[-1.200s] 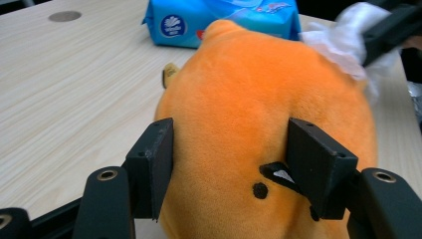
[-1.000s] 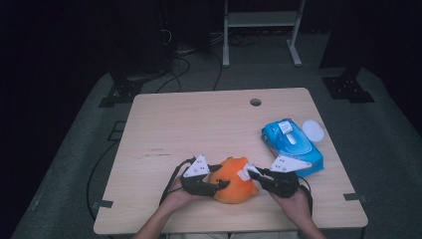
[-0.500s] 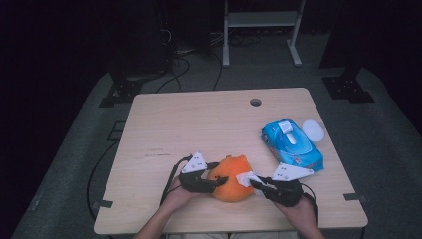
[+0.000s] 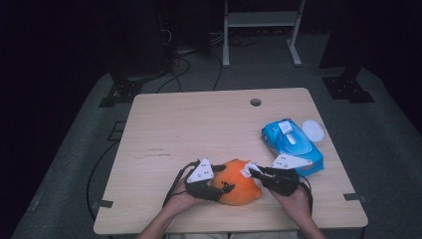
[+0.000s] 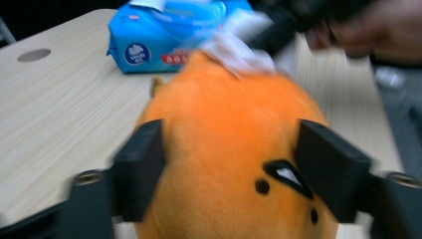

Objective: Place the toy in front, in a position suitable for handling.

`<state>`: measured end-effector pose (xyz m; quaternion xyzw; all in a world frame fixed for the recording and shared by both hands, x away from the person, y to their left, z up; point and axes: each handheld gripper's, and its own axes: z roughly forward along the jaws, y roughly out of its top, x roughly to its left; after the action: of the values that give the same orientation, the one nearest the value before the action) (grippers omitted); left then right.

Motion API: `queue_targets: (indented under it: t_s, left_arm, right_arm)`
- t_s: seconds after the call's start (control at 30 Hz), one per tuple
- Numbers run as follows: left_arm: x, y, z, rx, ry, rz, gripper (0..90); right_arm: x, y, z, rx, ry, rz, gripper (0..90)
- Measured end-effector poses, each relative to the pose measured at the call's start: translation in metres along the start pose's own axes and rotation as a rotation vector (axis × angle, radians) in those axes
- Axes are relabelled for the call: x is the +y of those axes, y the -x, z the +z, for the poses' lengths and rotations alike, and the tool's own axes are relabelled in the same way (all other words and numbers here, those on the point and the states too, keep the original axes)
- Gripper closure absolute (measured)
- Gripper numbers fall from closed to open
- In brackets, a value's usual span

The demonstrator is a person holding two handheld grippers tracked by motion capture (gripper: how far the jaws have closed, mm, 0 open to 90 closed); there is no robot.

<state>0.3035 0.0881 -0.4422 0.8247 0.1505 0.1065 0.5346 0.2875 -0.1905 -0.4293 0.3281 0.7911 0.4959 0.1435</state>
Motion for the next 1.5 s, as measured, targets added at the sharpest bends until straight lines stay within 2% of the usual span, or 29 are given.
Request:
queue_targets:
  t_s: [0.03,0.07,0.13,0.17,0.27,0.4,0.47,0.57,0.6,0.7,0.8,0.87,0.9,0.97,1.0,1.1,1.13,1.2,1.23,1.33,1.37,1.43,1.5]
  left_arm:
    - [0.0,-0.002,0.0,0.017,-0.001,-0.038,18.8]
    - [-0.001,-0.004,0.001,0.015,-0.013,-0.059,13.2]
    - [-0.004,-0.005,0.002,-0.012,-0.021,-0.07,15.9]
    - [-0.004,-0.004,0.002,-0.017,-0.024,-0.059,20.8]
    - [-0.002,0.003,0.002,-0.003,-0.046,0.019,29.0]
    - [-0.002,0.01,0.004,0.006,-0.046,0.09,32.8]
    - [-0.001,0.014,0.004,0.009,-0.046,0.113,33.3]
    - [0.0,0.015,0.005,-0.002,-0.04,0.109,32.4]
    - [0.001,0.013,0.004,-0.01,-0.038,0.1,30.3]
    - [0.002,0.003,0.002,-0.036,-0.01,-0.009,16.0]
    - [0.001,-0.005,0.003,-0.073,-0.034,-0.113,5.4]
    - [-0.001,-0.006,0.005,-0.08,-0.054,-0.137,3.4]
    - [-0.001,-0.007,0.007,-0.092,-0.069,-0.172,3.5]
    - [-0.002,-0.008,0.009,-0.101,-0.075,-0.2,6.6]
    - [-0.002,-0.008,0.008,-0.099,-0.077,-0.195,11.9]
    - [0.001,-0.006,0.005,-0.045,-0.054,-0.156,29.3]
    - [0.003,-0.004,0.004,-0.022,-0.045,-0.127,33.4]
    - [0.009,0.002,0.003,0.038,-0.031,-0.058,35.6]
    - [0.011,0.004,0.003,0.057,-0.024,-0.028,36.5]
    - [0.014,0.014,0.003,0.126,-0.009,0.098,37.8]
    - [0.014,0.016,0.005,0.126,-0.009,0.121,37.8]
    - [0.013,0.018,0.006,0.116,-0.017,0.14,36.9]
    - [0.013,0.018,0.006,0.095,-0.021,0.128,32.9]
  right_arm:
    - [-0.001,-0.004,-0.001,-0.002,-0.003,-0.013,78.8]
    - [-0.003,-0.008,-0.003,-0.008,-0.009,-0.032,78.8]
    - [-0.004,-0.012,-0.006,-0.004,-0.01,-0.04,78.7]
    - [-0.006,-0.013,-0.008,-0.004,-0.01,-0.042,78.7]
    - [-0.007,-0.015,-0.011,-0.003,-0.009,-0.043,78.7]
    - [0.003,-0.007,-0.011,-0.024,0.009,-0.037,78.7]
    - [0.006,-0.001,-0.011,-0.033,0.022,-0.009,78.7]
    - [0.003,0.009,-0.01,-0.017,0.024,0.039,78.7]
    - [0.001,0.01,-0.01,-0.01,0.022,0.045,78.7]
    - [-0.003,0.0,-0.009,-0.002,0.013,0.015,78.8]
    - [-0.002,-0.013,-0.011,-0.005,0.011,-0.053,78.7]
    - [-0.002,-0.02,-0.013,-0.001,0.014,-0.079,78.7]
    - [-0.002,-0.022,-0.013,-0.005,0.012,-0.088,78.7]
    - [-0.002,-0.024,-0.013,-0.012,0.011,-0.098,78.7]
    - [-0.001,-0.022,-0.013,-0.017,0.014,-0.098,78.7]
    - [0.002,-0.016,-0.011,-0.024,0.032,-0.075,78.6]
    - [0.004,-0.013,-0.011,-0.024,0.037,-0.068,78.7]
    - [0.009,-0.007,-0.011,-0.016,0.052,-0.045,78.6]
    - [0.012,-0.007,-0.011,-0.012,0.058,-0.043,78.6]
    - [0.018,-0.01,-0.011,-0.009,0.073,-0.056,78.6]
    - [0.019,-0.011,-0.011,-0.017,0.077,-0.057,78.4]
    - [0.018,-0.008,-0.011,-0.042,0.08,-0.055,78.1]
    - [0.013,-0.001,-0.01,-0.054,0.071,-0.022,78.2]
